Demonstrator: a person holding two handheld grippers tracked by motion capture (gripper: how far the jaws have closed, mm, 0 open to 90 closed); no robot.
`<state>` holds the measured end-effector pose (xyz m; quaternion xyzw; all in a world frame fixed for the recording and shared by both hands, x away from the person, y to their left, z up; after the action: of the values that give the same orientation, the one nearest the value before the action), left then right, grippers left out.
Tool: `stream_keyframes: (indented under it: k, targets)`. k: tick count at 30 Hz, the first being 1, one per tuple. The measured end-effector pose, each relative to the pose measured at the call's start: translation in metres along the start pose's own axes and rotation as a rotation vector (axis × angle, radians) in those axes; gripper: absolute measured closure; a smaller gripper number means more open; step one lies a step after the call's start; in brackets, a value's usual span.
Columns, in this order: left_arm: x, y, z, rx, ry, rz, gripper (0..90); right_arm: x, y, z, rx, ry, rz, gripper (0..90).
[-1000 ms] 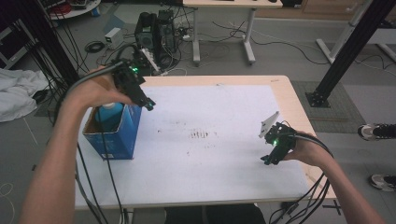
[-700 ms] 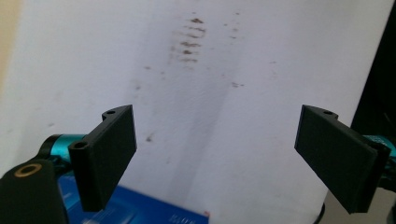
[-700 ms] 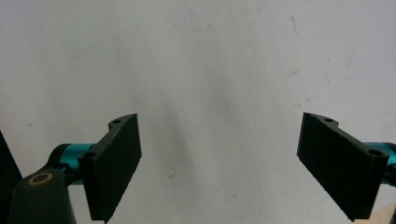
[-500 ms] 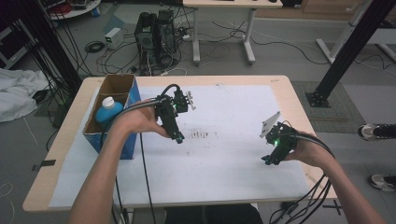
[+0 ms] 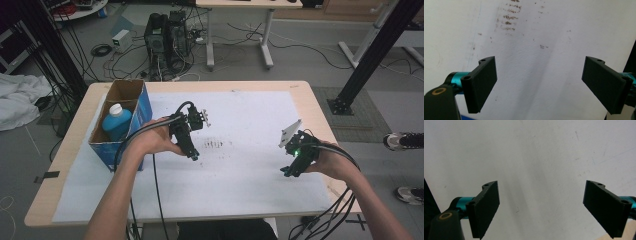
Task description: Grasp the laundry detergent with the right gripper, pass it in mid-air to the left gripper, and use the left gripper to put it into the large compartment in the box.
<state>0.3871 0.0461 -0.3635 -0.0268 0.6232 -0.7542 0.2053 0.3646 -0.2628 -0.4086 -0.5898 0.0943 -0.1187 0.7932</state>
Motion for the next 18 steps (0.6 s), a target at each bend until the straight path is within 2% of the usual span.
stream_keyframes:
  k: [1,16,18]
  targets:
    - [0.0,0.0,0.0,-0.002,0.002,-0.001,12.8,0.0,0.0,0.001,0.014,0.002,-0.004,13.0]
    - [0.002,0.01,-0.006,-0.008,-0.007,0.015,12.8,0.0,-0.002,0.005,0.017,0.004,-0.011,13.0]
    - [0.003,0.011,-0.006,-0.008,-0.01,0.013,12.8,0.001,-0.003,0.006,0.025,-0.008,-0.018,13.0]
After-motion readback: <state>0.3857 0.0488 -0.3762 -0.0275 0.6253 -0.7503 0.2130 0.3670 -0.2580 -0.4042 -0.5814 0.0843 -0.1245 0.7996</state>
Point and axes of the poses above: each handheld gripper's, and its own axes: y roughly forward along the jaws, z roughly out of its top, x roughly to its right, the point moved 6 cm from there along y, roughly forward along the jaws, and after that the axes turned 9 degrees about z, right-handed, at the moved point
